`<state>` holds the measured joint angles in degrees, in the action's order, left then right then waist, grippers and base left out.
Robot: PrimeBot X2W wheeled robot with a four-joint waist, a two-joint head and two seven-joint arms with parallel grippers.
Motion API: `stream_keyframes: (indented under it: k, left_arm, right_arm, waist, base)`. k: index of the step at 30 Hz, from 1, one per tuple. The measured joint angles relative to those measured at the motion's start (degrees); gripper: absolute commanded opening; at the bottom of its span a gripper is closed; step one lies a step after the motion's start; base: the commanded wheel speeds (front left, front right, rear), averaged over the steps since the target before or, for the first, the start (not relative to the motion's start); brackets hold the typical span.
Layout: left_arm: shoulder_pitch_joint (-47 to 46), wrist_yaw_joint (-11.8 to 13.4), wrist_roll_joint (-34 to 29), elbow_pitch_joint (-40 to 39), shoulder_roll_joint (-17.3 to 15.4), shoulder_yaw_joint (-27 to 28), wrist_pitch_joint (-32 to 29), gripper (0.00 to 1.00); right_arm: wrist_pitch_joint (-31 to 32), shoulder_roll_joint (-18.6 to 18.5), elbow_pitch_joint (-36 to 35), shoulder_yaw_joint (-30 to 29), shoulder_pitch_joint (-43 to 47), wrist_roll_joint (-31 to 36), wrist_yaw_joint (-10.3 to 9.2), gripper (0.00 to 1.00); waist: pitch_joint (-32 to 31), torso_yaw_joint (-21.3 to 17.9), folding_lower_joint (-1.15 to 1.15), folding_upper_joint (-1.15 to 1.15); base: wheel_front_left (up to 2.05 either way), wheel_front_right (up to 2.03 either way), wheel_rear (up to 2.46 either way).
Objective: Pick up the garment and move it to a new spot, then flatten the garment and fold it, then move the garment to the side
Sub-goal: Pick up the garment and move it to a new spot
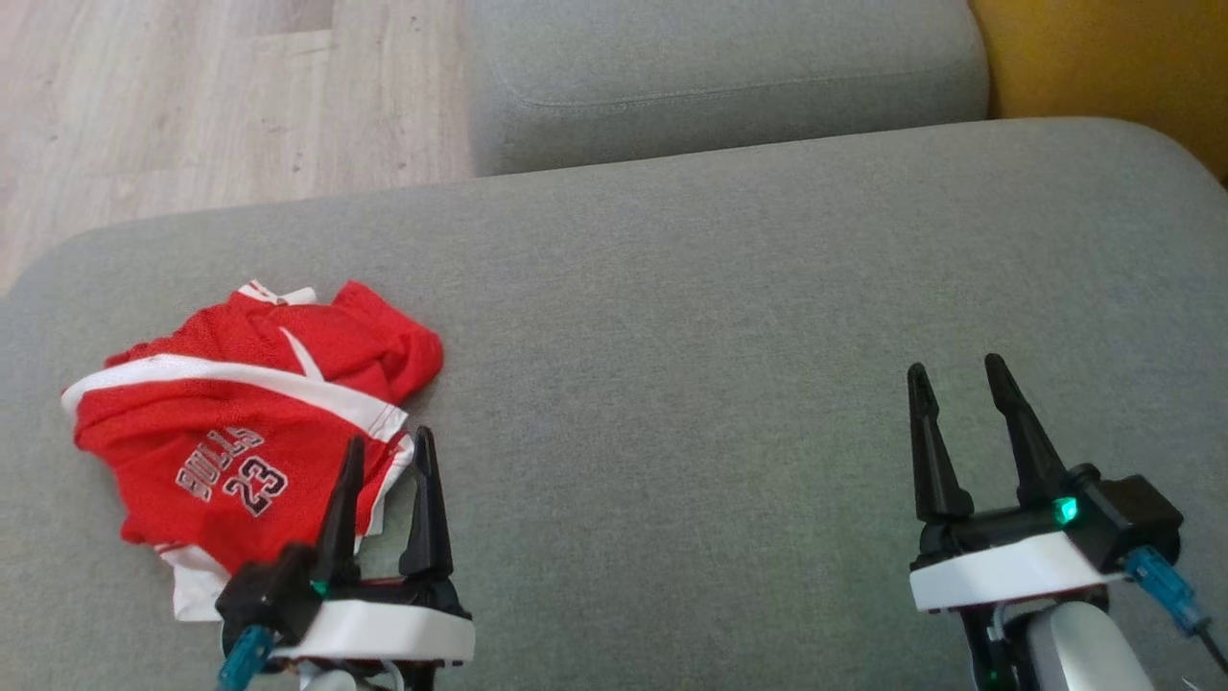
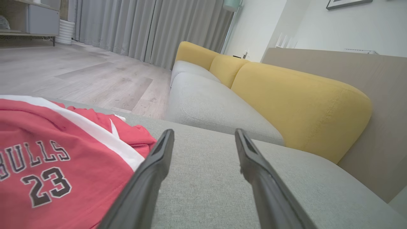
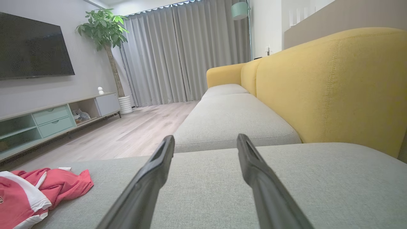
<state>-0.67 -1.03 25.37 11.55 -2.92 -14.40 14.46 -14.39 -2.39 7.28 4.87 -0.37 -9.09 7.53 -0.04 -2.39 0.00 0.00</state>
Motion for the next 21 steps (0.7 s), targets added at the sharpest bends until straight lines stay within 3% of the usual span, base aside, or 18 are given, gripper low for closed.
stream_keyframes:
  k: [9, 21]
  left_arm:
    - [0.0, 0.1, -1.3, 0.1, 0.0, 1.5, 0.0, 1.0]
    - [2.3, 0.3, -2.3, 0.5, 0.0, 5.5, 0.0, 1.0]
  right_arm:
    - [0.0, 0.0, -0.5, 2.8, 0.3, -0.5, 0.0, 1.0]
    - [0.0, 0.0, -1.0, 6.9, 2.2, -1.1, 0.0, 1.0]
  waist:
    - [-0.8, 4.1, 0.0, 0.0]
    - [-2.4, 13.3, 0.0, 0.0]
  base:
    - [0.0, 0.0, 0.0]
    - [0.0, 0.0, 0.0]
